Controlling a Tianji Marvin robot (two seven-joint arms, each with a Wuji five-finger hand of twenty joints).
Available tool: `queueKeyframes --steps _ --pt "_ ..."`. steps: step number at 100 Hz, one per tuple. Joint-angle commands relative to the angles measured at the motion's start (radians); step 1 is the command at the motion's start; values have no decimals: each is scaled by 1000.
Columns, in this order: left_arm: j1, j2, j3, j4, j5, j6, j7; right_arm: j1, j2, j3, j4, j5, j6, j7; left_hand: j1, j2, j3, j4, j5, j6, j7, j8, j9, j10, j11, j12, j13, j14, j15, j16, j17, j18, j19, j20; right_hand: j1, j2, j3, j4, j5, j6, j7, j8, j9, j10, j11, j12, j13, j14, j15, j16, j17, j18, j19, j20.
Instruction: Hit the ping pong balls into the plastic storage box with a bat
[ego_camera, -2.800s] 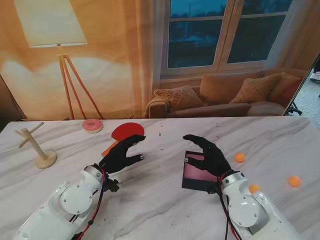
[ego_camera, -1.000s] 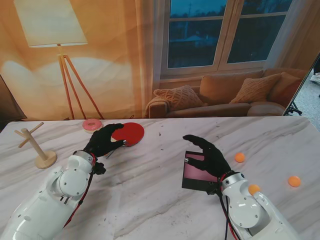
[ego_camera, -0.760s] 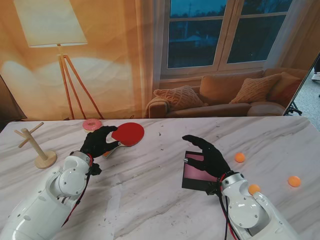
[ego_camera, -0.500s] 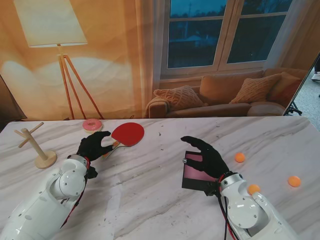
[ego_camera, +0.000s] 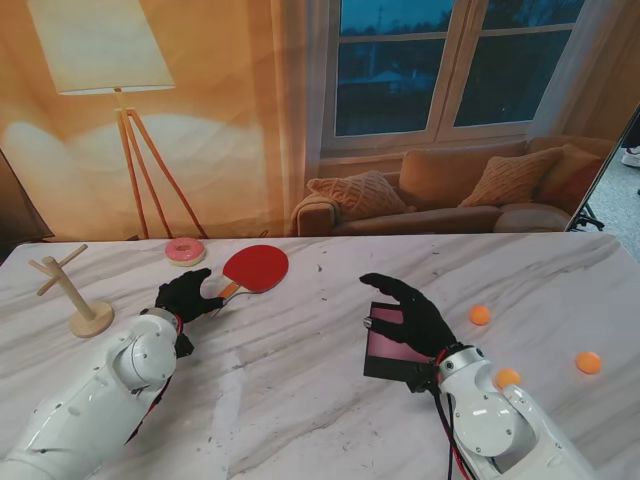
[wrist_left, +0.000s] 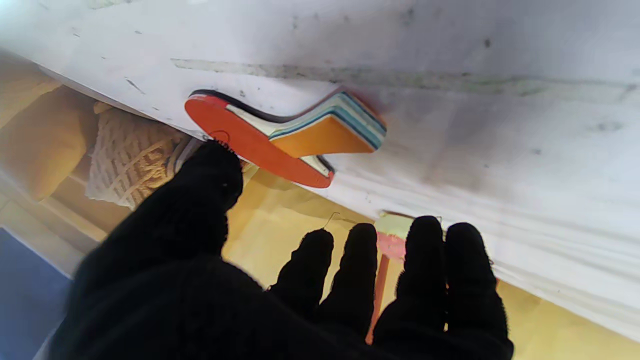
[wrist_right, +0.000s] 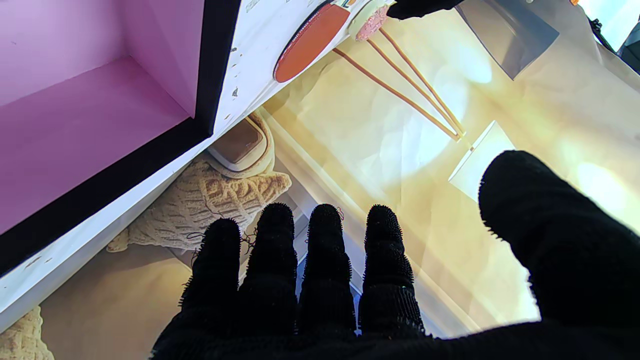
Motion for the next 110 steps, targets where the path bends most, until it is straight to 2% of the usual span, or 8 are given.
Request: queueKeyframes --steps 1,13,19,30,52,68,88,110 --pt "-19 -16 9 18 -16 15 -21 -2 0 -1 -4 1 9 16 -8 -10 4 -25 -11 18 -24 -1 -48 23 41 52 -46 28 74 72 -20 -34 87 49 -41 12 -19 14 -5 -9 -3 6 -35 -17 -4 5 -8 -1 8 10 -2 -13 6 18" --pt "-54 -24 50 68 -25 25 -11 -3 0 0 -6 3 11 17 -5 -31 101 -25 19 18 -2 17 -40 36 144 174 -28 51 262 234 -25 -67 285 109 -42 14 -19 15 -2 -8 -1 8 -34 -16 -3 5 -7 0 9 11 -2 -12 8 20" --pt "-69 -31 65 95 -34 18 7 -3 0 1 -6 2 10 18 -7 -50 170 -28 37 23 26 35 -33 46 202 235 -11 59 355 295 6 -77 325 193 -43 16 -20 15 -1 -9 0 8 -34 -16 -4 5 -9 -2 8 11 -3 -12 8 20" --pt "-85 -38 87 123 -47 20 15 -4 0 2 -6 5 11 17 -3 -73 238 -29 40 23 78 60 -22 53 265 292 22 63 458 346 54 -86 357 302 -45 19 -21 16 1 -8 1 10 -34 -16 -4 5 -9 -1 8 11 -3 -11 8 21" --pt "-109 -41 121 160 -41 23 20 -5 0 2 -8 8 13 21 8 -106 328 -31 15 21 241 122 0 55 358 368 86 53 586 411 134 -101 406 427 -49 21 -19 17 3 -6 5 13 -35 -16 -2 7 -10 0 9 12 -3 -11 8 23" --pt "-122 -40 144 182 -19 15 32 -5 0 1 -9 9 14 22 8 -129 368 -39 1 15 389 173 38 60 446 435 184 35 648 537 230 -116 470 526 -51 22 -18 17 5 -7 7 15 -35 -18 -2 8 -11 -2 8 12 -5 -13 6 23" --pt "-144 -46 176 221 -12 18 50 -5 0 1 -9 7 16 22 2 -137 375 -44 22 9 515 232 88 68 512 483 271 24 696 623 315 -113 520 562 -52 24 -18 17 8 -4 10 17 -35 -17 -3 8 -14 -1 8 13 -17 -17 -1 22" --pt "-161 -49 202 243 -6 35 55 -5 0 1 -10 10 18 23 28 -139 448 -28 43 -2 605 277 131 65 542 497 324 19 719 639 375 -112 550 543 -55 26 -16 18 9 -3 11 19 -38 -16 -4 8 -14 -2 8 13 -13 -15 -2 25"
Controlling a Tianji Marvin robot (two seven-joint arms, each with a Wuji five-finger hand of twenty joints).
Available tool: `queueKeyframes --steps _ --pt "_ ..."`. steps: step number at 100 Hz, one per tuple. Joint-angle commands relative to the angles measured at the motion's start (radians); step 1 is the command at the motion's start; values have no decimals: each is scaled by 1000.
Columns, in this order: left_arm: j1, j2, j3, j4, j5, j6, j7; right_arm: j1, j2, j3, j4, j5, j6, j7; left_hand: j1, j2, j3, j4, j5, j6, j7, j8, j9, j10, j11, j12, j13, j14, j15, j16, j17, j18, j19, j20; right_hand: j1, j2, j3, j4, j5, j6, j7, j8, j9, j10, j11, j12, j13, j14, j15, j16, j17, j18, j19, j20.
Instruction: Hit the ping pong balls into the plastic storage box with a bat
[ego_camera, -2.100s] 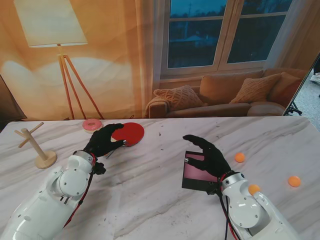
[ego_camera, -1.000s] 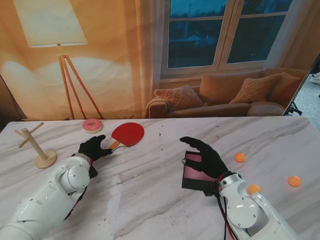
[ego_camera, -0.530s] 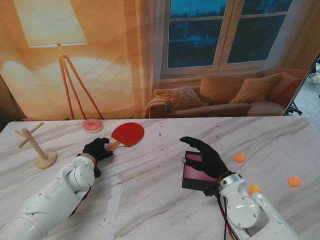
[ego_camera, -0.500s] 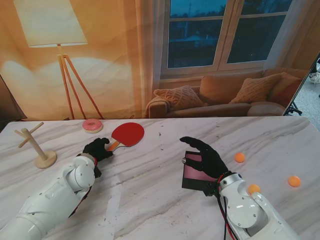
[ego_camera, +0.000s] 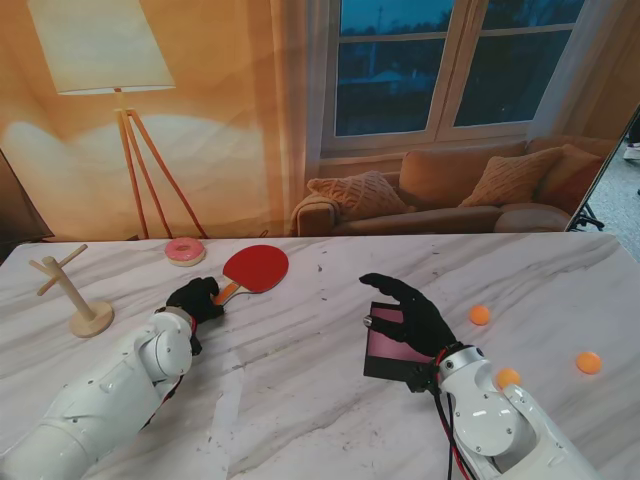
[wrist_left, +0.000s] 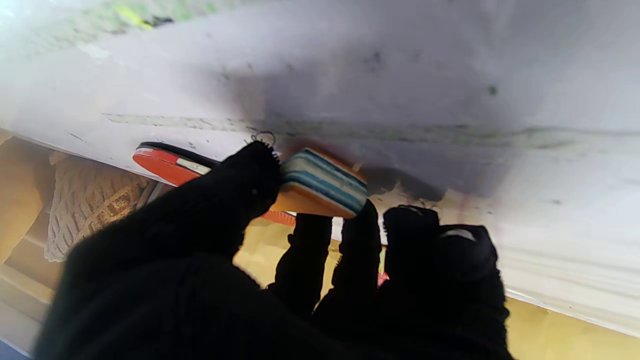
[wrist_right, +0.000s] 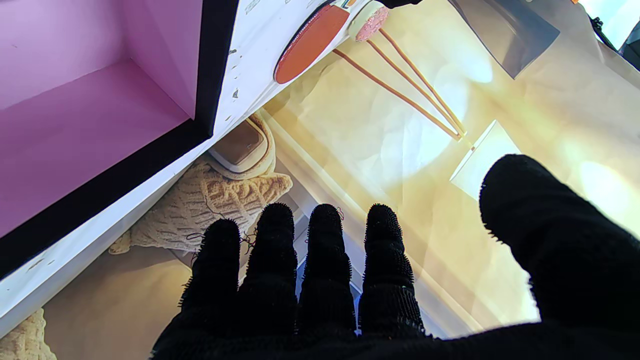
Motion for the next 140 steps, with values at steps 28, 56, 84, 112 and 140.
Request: queueKeyframes --steps 28,56,84,112,140 --pt "-13 -7 21 16 14 27 -12 -3 0 -1 -4 4 13 17 140 -106 130 -55 90 -38 153 70 146 13 12 143 91 48 66 16 95 -77 91 23 -46 6 -6 19 6 -2 11 8 -40 -15 -2 6 -15 -3 8 14 -6 -17 -4 17" --pt "-18 -6 33 22 23 39 -9 -2 0 -2 -5 8 16 21 16 -78 22 -56 116 -20 160 43 113 20 36 25 82 64 62 11 87 -65 87 15 -50 8 -2 19 7 -4 11 10 -43 -12 0 7 -16 -3 9 14 -7 -18 -5 20" --pt "-30 -6 55 32 39 61 -6 0 -1 -2 -1 8 7 16 156 -162 110 -109 161 -57 249 28 153 22 19 102 96 83 57 -22 114 -51 90 -16 -51 9 -1 19 11 -1 12 12 -43 -11 3 10 -15 -4 9 15 -5 -18 -5 22" --pt "-28 2 60 27 77 58 12 -3 -2 1 -3 7 10 13 202 -178 122 -118 262 -102 353 -19 185 36 -37 111 87 137 37 -61 119 -18 85 -47 -53 10 1 20 15 -1 14 14 -44 -10 4 12 -16 -2 9 15 -5 -18 -6 23" --pt "-6 7 28 -1 101 57 36 -2 -1 0 -3 8 12 17 209 -182 140 -115 289 -77 432 -37 186 43 -74 82 48 174 -8 -125 81 17 39 -69 -53 10 2 20 16 0 15 16 -46 -10 6 14 -16 -4 10 16 -5 -19 -6 24"
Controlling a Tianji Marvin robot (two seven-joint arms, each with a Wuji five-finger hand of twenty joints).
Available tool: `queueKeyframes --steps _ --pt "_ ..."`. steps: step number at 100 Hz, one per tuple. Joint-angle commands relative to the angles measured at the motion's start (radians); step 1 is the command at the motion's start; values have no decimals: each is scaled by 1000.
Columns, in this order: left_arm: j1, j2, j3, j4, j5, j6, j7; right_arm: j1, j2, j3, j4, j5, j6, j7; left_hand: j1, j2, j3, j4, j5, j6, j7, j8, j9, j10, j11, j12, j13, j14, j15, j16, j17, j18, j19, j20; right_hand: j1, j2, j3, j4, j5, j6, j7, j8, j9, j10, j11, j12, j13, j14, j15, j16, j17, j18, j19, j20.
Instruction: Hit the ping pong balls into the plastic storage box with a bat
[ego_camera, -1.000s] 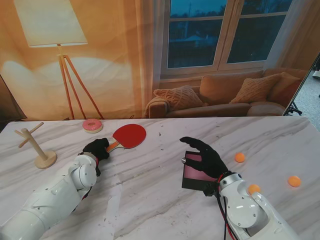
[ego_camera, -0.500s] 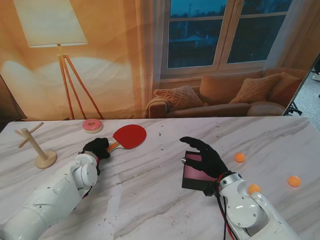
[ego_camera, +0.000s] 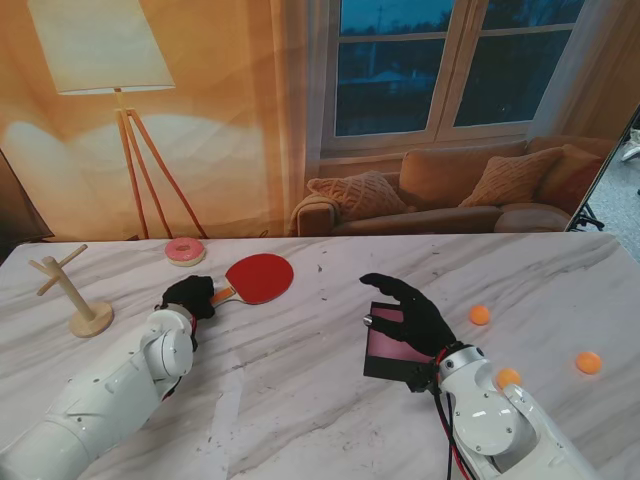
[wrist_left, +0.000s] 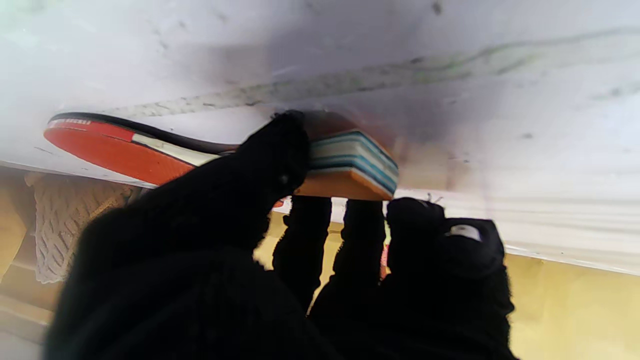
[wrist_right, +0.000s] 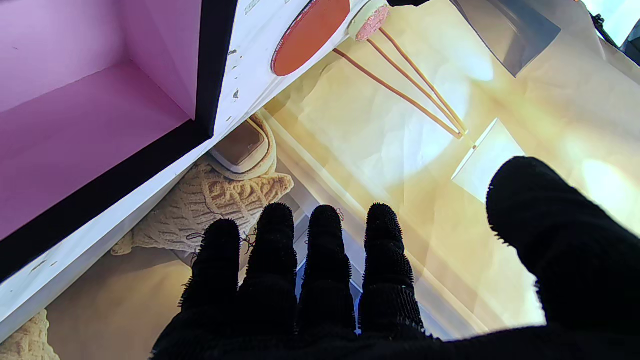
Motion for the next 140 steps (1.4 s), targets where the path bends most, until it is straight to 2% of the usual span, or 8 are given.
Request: queueKeyframes --steps 1,31,42,59,92,101,115,140 --pt "11 2 -8 -3 7 -5 1 -2 -1 0 -1 -1 6 14 76 -1 62 11 101 -53 202 44 20 19 -10 -8 -21 129 -7 -21 -6 -40 -4 -31 -28 8 6 19 15 0 4 5 -37 -10 5 8 -17 -4 9 12 -5 -19 -6 15" --pt "72 32 -98 -100 87 -95 13 -1 -1 -2 1 1 6 13 5 -32 137 40 97 -35 248 126 32 -4 -16 -43 -50 120 -42 -104 -48 -20 -59 -86 -29 12 3 18 14 0 4 7 -37 -10 6 8 -15 -3 10 12 -3 -18 -5 16" --pt "109 44 -146 -166 115 -106 -6 0 -1 -2 2 0 5 12 0 -35 148 43 99 -16 247 147 41 -5 -74 -149 -84 141 -171 -266 -122 25 -145 -209 -28 12 2 19 15 1 4 7 -37 -10 6 9 -15 -4 10 12 -3 -19 -5 16" --pt "176 62 -231 -286 145 -121 -66 0 -1 -3 3 1 5 13 1 -37 150 45 104 -37 241 153 116 -6 -158 -286 -53 153 -328 -387 -137 81 -197 -330 -29 14 0 19 15 -1 3 8 -38 -10 6 9 -15 -4 11 12 -3 -18 -5 16" --pt "298 94 -381 -493 196 -153 -224 2 -1 -7 3 3 8 18 -6 -37 146 51 128 -78 221 167 317 -1 -206 -315 139 159 -324 -450 65 90 -89 -386 -28 14 0 19 14 -1 3 8 -36 -11 7 9 -15 -2 11 12 -3 -18 -5 17" --pt "322 101 -413 -536 203 -164 -262 2 -1 -9 4 4 8 18 -7 -35 139 51 137 -98 209 177 419 9 -205 -286 220 153 -275 -453 146 94 -30 -414 -27 14 0 19 15 0 3 8 -36 -11 6 9 -15 -2 10 12 -3 -18 -5 17" --pt "353 109 -454 -590 219 -185 -304 3 -1 -9 4 4 8 18 -4 -32 128 52 138 -120 194 196 536 -28 -138 -248 339 128 -162 -437 276 72 91 -498 -28 15 0 19 14 -1 3 8 -36 -10 6 9 -15 -2 11 12 -2 -17 -4 17" --pt "405 113 -521 -678 206 -207 -353 2 0 -9 2 5 10 20 4 -19 110 50 130 -113 189 197 527 -19 -69 -211 342 124 -79 -385 286 49 128 -531 -28 15 -1 19 15 0 3 8 -37 -10 6 10 -15 -2 11 13 -3 -18 -4 17"
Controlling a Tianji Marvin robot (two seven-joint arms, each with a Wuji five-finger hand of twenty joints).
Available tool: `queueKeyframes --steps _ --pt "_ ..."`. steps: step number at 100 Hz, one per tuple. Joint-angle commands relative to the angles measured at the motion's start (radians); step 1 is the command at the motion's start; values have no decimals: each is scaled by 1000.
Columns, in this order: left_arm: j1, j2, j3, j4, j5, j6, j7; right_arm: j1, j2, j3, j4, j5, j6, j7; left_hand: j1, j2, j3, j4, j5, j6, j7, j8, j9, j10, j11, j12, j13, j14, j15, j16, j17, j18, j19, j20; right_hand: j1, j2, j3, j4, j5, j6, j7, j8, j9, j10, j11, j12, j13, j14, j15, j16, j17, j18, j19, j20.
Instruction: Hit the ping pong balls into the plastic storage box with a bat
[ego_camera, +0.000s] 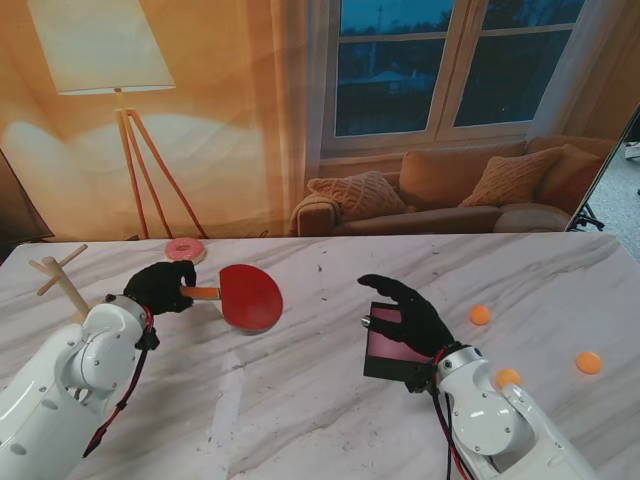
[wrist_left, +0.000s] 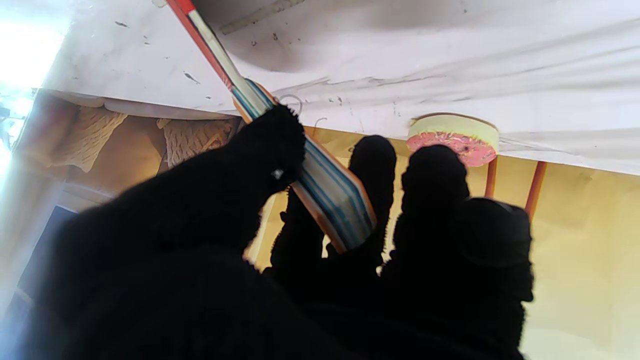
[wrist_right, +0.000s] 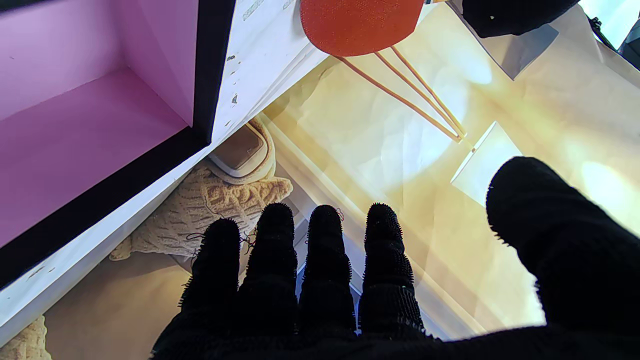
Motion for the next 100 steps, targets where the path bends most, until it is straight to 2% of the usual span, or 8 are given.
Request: queueKeyframes --steps 1,41,55,77,100 --pt "16 7 -18 -34 -14 -7 -27 -2 -1 -1 -1 1 8 15 45 56 44 49 86 -90 129 93 23 6 21 29 3 70 47 21 10 -98 52 -20 -27 15 -1 19 15 0 3 8 -36 -10 5 9 -15 -2 10 13 -5 -19 -5 14" --pt "98 20 -133 -182 -61 -39 -151 -2 -1 -5 -2 1 14 15 68 88 -7 39 80 -89 91 74 -3 0 8 60 -46 81 31 45 -56 -109 23 18 -27 18 -3 19 16 -2 2 8 -37 -10 7 10 -17 -3 11 13 -8 -20 -8 14" --pt "122 25 -175 -227 -50 -58 -188 -1 -1 -5 -2 3 15 15 70 95 -18 38 78 -94 80 68 -10 -6 -1 67 -53 75 25 48 -65 -114 15 29 -27 19 -4 20 15 -2 2 8 -37 -10 7 10 -17 -2 11 13 -7 -20 -8 14" --pt "133 27 -205 -261 -74 -73 -210 -2 -1 -8 -3 7 17 20 78 100 -29 37 78 -94 72 63 -12 -6 -15 75 -59 75 17 50 -70 -120 8 43 -26 20 -5 20 15 -2 1 8 -38 -11 7 11 -17 -2 11 13 -5 -18 -6 16" --pt "114 33 -202 -272 -85 -78 -246 0 -1 -11 -2 7 19 19 71 110 -44 35 79 -92 53 45 -18 -10 -22 80 -61 75 16 54 -72 -129 4 53 -26 23 -7 20 17 -2 3 8 -40 -9 7 11 -16 -2 12 14 -3 -19 -5 16"
